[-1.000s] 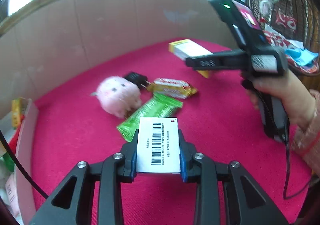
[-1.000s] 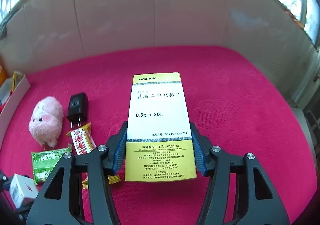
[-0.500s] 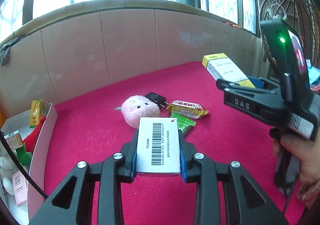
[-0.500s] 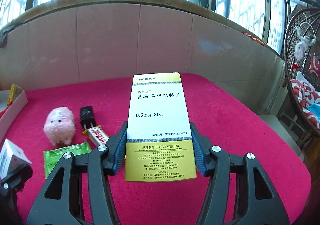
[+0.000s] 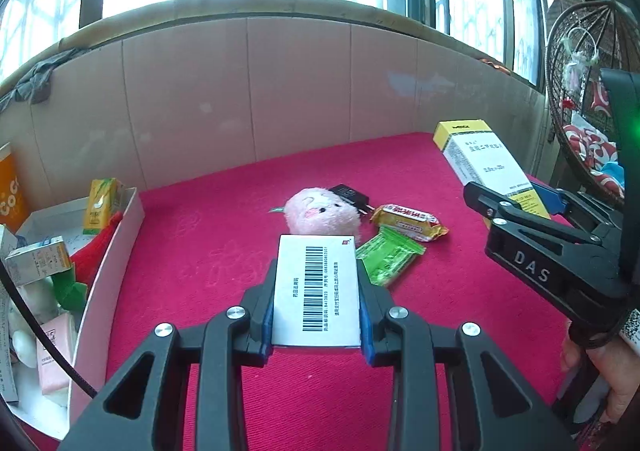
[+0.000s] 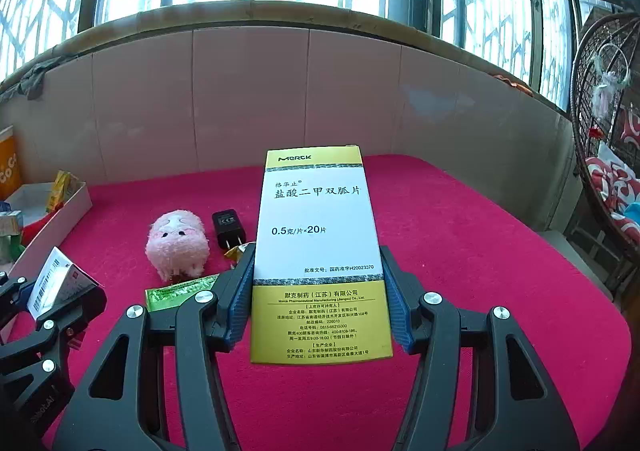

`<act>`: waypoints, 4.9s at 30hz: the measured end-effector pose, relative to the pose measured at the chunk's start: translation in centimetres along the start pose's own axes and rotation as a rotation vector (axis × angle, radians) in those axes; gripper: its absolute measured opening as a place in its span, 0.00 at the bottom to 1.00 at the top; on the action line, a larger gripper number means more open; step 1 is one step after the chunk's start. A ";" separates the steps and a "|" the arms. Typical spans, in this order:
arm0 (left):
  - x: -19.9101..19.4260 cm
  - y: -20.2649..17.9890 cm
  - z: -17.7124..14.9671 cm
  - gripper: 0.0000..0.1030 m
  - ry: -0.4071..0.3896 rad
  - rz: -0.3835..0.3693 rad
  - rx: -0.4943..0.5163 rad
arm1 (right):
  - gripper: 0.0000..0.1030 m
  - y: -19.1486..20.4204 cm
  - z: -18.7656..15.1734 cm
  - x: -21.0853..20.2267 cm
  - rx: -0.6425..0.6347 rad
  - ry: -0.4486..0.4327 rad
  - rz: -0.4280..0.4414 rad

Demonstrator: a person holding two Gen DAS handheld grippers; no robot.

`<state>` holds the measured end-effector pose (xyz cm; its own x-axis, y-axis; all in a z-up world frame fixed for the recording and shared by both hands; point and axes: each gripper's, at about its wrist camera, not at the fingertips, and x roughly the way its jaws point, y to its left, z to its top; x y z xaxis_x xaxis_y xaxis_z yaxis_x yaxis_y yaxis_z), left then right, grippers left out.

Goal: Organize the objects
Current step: 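Lift and carry the small box with the left gripper while the right carries the Merck box toward the tray, then bring both held boxes over the tray, then lower both boxes into the tray and open both grippers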

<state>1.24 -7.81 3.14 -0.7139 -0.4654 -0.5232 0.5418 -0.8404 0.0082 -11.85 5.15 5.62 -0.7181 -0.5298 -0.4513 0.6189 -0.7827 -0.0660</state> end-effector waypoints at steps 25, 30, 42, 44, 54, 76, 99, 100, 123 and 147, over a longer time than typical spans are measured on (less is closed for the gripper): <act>-4.8 5.8 -2.3 0.31 -0.084 0.155 0.021 | 0.55 6.1 -1.5 -3.1 -0.085 -0.030 0.111; -5.4 6.7 -2.6 0.31 -0.083 0.168 0.003 | 0.55 6.9 -1.7 -3.3 -0.097 -0.024 0.126; -8.0 9.7 -4.0 0.31 -0.107 0.204 -0.046 | 0.55 9.2 -2.3 -3.9 -0.149 -0.014 0.161; -8.4 10.2 -4.3 0.31 -0.111 0.208 -0.062 | 0.55 9.7 -2.4 -4.1 -0.161 -0.013 0.166; -10.8 12.5 -5.3 0.31 -0.142 0.255 -0.101 | 0.55 13.1 -3.2 -5.2 -0.247 -0.015 0.202; -14.4 17.3 -6.8 0.31 -0.161 0.350 -0.188 | 0.55 17.7 -3.6 -6.1 -0.297 -0.007 0.343; -13.7 29.7 -2.7 0.31 -0.104 0.106 -0.485 | 0.55 29.1 7.7 -3.1 -0.231 0.104 0.618; -13.2 29.8 -2.8 0.31 -0.096 0.088 -0.499 | 0.55 30.0 8.0 -2.6 -0.228 0.120 0.626; -12.7 26.2 -2.6 1.00 -0.091 0.334 -0.412 | 1.00 31.3 5.6 1.0 -0.135 0.206 0.644; -9.1 16.8 -4.2 1.00 -0.070 0.363 -0.184 | 1.00 11.1 -0.2 -0.3 -0.107 0.016 0.252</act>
<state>18.69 -16.49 4.41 -0.4868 -0.7459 -0.4546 0.8299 -0.5574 0.0259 -4.68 -3.35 4.81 -0.5324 -0.6979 -0.4791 0.8085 -0.5870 -0.0434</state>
